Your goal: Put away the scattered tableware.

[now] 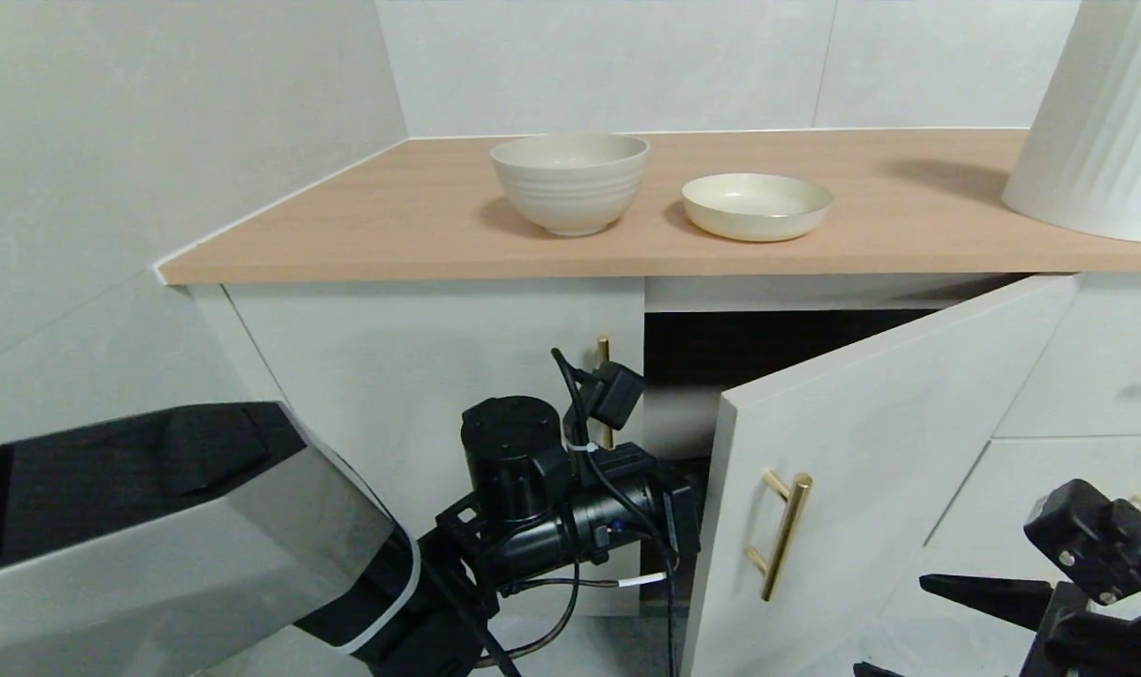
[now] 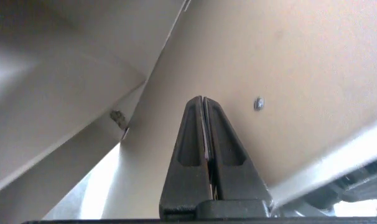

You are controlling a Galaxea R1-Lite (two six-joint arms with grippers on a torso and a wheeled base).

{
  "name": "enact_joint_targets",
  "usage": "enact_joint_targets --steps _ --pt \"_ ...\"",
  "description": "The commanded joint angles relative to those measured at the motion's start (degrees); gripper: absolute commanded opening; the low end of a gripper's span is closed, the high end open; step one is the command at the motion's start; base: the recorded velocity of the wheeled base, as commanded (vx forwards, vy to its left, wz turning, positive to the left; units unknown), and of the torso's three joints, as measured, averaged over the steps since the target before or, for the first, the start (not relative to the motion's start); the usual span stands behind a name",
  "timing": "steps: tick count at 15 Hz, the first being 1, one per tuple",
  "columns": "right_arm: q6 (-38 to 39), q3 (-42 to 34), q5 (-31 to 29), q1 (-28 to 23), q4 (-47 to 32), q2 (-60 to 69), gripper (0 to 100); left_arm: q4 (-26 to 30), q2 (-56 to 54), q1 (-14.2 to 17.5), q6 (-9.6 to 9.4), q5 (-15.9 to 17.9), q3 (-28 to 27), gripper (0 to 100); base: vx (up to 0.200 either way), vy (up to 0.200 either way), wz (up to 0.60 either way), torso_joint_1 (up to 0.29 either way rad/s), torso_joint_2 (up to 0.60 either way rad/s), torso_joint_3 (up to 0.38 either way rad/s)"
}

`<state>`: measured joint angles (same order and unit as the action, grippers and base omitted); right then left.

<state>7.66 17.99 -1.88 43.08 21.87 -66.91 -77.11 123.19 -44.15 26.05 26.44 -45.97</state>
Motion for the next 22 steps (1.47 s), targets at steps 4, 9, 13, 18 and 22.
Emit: enact_joint_targets --steps 4,9,13,18,22 --pt "-0.18 0.64 0.21 0.25 -1.66 1.08 100 -0.24 1.09 -0.05 -0.04 0.01 -1.05 0 -0.050 0.000 0.00 0.001 0.00 0.001" --pt "-0.18 0.73 0.30 0.95 -2.71 1.17 100 -0.15 1.44 -0.05 -0.04 0.10 -1.58 0 0.000 0.000 0.00 0.000 0.00 0.000" --pt "-0.27 0.90 0.30 1.30 -5.87 3.55 100 -0.06 3.64 -0.05 -0.04 0.10 -2.19 0 -0.150 0.000 0.00 0.003 0.00 -0.001" --pt "-0.36 0.90 0.30 1.83 -7.98 5.30 100 -0.15 5.93 -0.05 -0.04 0.01 -4.21 0 0.000 0.000 0.00 0.000 0.00 0.000" --pt "-0.36 0.90 0.65 2.27 -7.98 5.30 100 -0.06 7.16 -0.14 -0.04 -0.07 -7.03 0 0.000 0.000 0.00 0.000 0.00 0.000"
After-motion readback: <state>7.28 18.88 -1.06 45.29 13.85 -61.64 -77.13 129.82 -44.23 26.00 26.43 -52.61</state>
